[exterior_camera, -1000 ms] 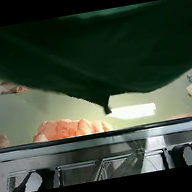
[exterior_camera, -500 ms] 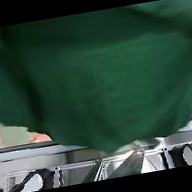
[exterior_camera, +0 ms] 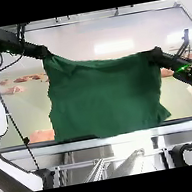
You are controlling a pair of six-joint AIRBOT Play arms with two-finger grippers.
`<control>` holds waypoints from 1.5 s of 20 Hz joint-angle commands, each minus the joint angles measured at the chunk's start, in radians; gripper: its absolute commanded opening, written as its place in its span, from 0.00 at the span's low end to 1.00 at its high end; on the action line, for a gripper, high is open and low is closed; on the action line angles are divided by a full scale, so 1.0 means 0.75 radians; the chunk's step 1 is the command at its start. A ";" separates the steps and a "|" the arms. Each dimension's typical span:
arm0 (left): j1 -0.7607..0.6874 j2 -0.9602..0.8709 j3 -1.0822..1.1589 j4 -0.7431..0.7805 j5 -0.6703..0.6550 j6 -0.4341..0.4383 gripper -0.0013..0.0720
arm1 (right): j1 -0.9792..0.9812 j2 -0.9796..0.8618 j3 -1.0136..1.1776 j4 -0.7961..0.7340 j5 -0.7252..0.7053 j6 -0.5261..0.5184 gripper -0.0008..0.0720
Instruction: Fold the shirts.
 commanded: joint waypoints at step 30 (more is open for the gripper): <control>0.749 0.887 -1.707 -0.180 0.332 -0.224 0.97 | -0.396 -0.374 0.158 -1.622 0.827 0.645 0.46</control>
